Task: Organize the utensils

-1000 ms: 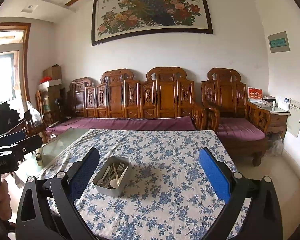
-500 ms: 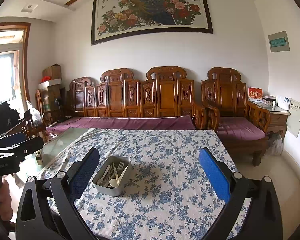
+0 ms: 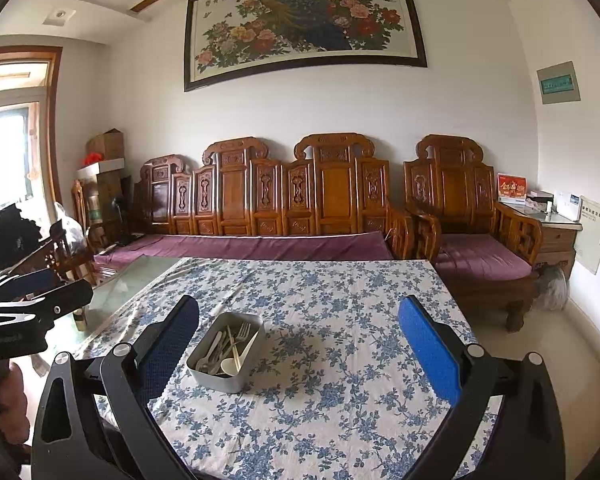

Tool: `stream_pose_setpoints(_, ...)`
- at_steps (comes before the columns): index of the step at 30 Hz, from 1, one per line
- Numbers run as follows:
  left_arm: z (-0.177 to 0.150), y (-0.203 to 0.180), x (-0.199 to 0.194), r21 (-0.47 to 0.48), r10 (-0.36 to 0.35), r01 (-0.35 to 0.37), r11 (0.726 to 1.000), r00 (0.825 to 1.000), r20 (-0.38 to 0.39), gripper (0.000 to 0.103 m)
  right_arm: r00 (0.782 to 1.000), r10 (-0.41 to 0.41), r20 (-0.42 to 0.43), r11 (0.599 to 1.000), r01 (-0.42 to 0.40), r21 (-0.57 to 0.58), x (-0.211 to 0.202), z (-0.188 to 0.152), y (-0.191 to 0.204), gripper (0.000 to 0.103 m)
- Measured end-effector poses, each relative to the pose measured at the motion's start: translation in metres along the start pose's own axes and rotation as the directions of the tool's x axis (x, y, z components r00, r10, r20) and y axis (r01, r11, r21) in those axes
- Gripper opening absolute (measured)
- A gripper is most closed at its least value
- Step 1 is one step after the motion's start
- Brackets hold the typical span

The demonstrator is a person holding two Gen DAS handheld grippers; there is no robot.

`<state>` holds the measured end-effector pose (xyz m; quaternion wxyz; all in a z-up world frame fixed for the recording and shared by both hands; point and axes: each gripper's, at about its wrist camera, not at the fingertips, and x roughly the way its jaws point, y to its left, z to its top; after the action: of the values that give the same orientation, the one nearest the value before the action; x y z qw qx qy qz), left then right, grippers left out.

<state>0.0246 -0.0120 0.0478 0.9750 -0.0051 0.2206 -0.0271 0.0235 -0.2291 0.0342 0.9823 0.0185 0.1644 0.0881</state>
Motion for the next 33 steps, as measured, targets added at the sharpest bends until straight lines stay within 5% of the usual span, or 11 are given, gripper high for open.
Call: stream_pose_setpoints(33, -0.0008, -0.0017, -0.0011, 0.010, -0.013, 0.013, 1.000, 1.000, 0.002, 0.095, 1.000, 0.002, 0.001, 1.000, -0.002, -0.002, -0.0017, 0.0011, 0.0020, 0.100)
